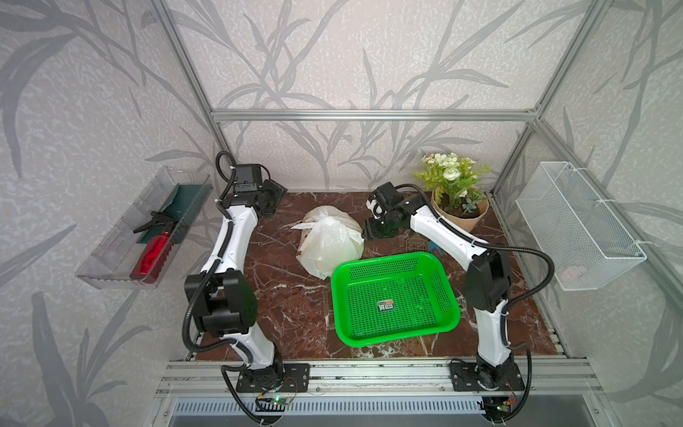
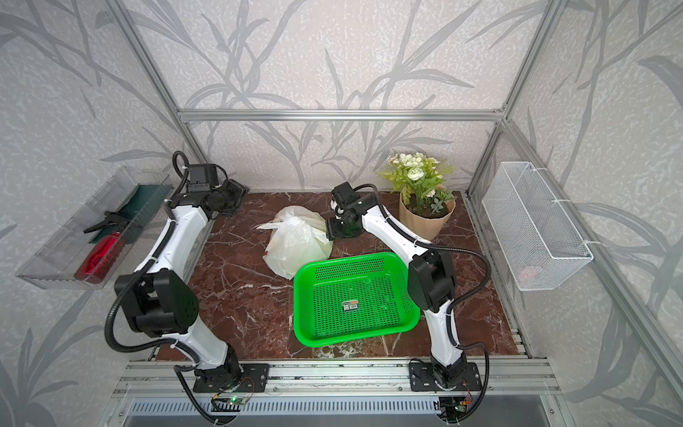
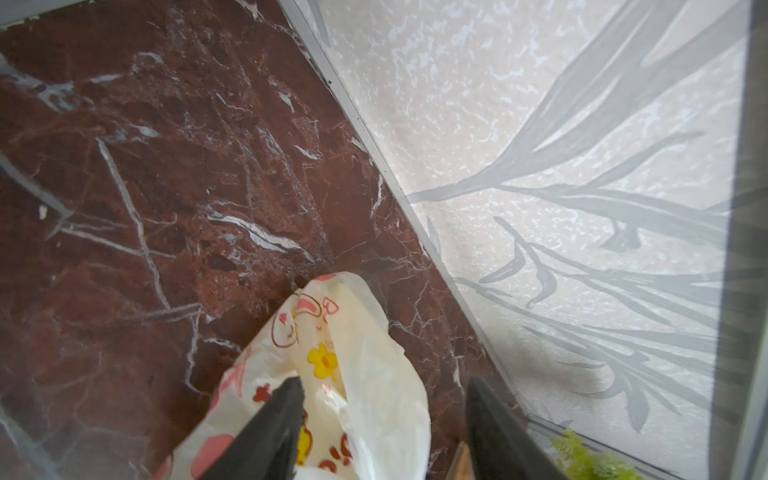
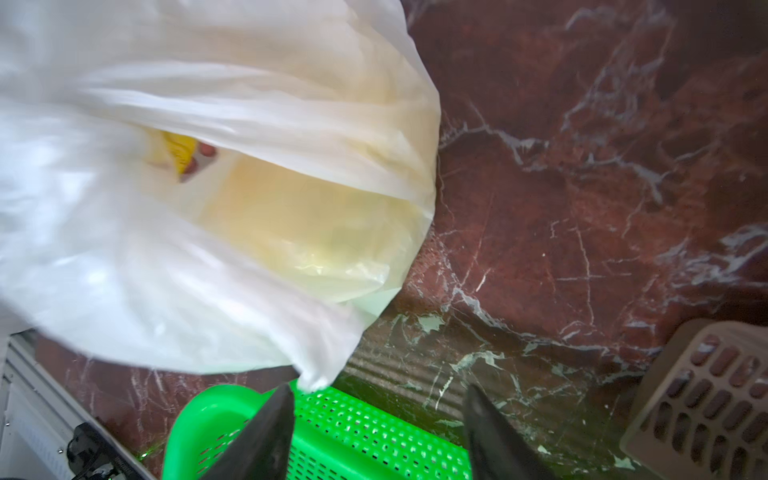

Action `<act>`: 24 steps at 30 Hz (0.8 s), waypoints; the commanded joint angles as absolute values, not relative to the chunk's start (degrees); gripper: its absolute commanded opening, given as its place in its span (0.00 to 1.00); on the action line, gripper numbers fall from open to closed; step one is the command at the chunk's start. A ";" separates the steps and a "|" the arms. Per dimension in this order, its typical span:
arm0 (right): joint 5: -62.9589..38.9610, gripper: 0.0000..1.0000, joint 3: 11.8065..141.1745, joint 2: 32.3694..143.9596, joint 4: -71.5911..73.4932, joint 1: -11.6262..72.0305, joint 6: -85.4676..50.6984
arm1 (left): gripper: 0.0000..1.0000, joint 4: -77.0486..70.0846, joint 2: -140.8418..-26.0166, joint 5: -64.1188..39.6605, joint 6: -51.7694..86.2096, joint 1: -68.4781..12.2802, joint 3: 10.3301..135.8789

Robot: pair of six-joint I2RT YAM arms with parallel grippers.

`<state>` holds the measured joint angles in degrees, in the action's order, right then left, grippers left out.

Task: Place the banana into a plastic bag & tie a knot
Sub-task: Reset both arms

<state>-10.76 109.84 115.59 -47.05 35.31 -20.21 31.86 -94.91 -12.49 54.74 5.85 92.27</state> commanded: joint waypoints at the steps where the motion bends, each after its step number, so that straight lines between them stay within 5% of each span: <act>1: -7.58 0.94 105.60 105.23 -44.02 35.07 -18.14 | 0.98 35.00 -87.77 -7.15 51.80 3.69 89.30; 8: 0.52 0.99 70.09 74.32 -25.43 27.75 -21.99 | 0.99 35.78 -75.10 -5.21 47.40 -0.93 78.24; 11: 17.13 0.99 64.95 65.76 -32.41 24.49 -24.85 | 0.99 37.93 -67.92 -2.05 43.94 -1.45 71.10; 16: 21.77 0.99 52.76 59.08 -32.38 10.67 -23.06 | 0.99 41.89 -56.94 17.54 40.07 -3.53 59.01; 18: 21.24 0.99 43.98 56.65 -22.79 6.05 -20.23 | 0.99 37.91 -52.29 28.35 38.19 -4.21 50.63; 24: 25.74 0.99 24.61 60.94 17.59 7.08 -8.09 | 0.99 6.18 -48.74 27.59 14.96 -4.21 28.70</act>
